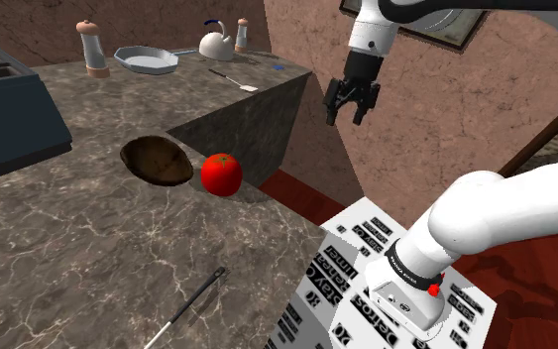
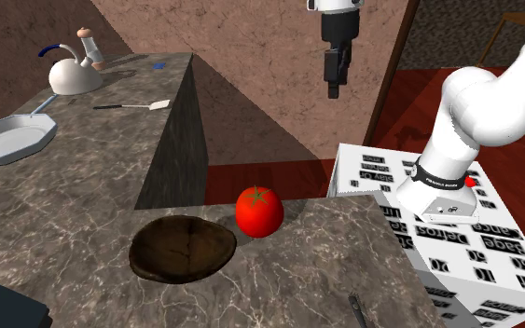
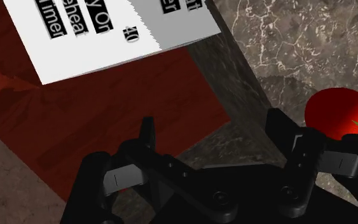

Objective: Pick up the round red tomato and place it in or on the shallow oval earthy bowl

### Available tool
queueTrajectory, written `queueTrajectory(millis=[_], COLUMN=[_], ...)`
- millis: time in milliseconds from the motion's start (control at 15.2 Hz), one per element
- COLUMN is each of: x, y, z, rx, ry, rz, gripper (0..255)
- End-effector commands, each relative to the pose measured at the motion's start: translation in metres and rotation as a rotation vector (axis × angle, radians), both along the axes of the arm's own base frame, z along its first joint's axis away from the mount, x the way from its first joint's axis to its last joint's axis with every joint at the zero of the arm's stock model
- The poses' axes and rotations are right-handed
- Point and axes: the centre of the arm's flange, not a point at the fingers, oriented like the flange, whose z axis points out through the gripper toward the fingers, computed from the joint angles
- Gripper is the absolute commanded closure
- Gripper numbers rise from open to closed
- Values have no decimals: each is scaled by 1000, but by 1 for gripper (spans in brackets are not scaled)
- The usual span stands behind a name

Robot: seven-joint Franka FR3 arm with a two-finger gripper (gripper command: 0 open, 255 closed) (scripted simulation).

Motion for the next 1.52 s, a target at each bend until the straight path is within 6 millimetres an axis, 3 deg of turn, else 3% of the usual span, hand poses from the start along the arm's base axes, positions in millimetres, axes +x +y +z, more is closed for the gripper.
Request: queueTrajectory(millis=[0, 1188, 1452], x=[11, 151, 148], y=[10, 102, 116], z=[-13, -126, -142], rx=[56, 538, 538], ry=[17, 165, 165], rz=[-47, -436, -436], gripper=[0, 0, 0])
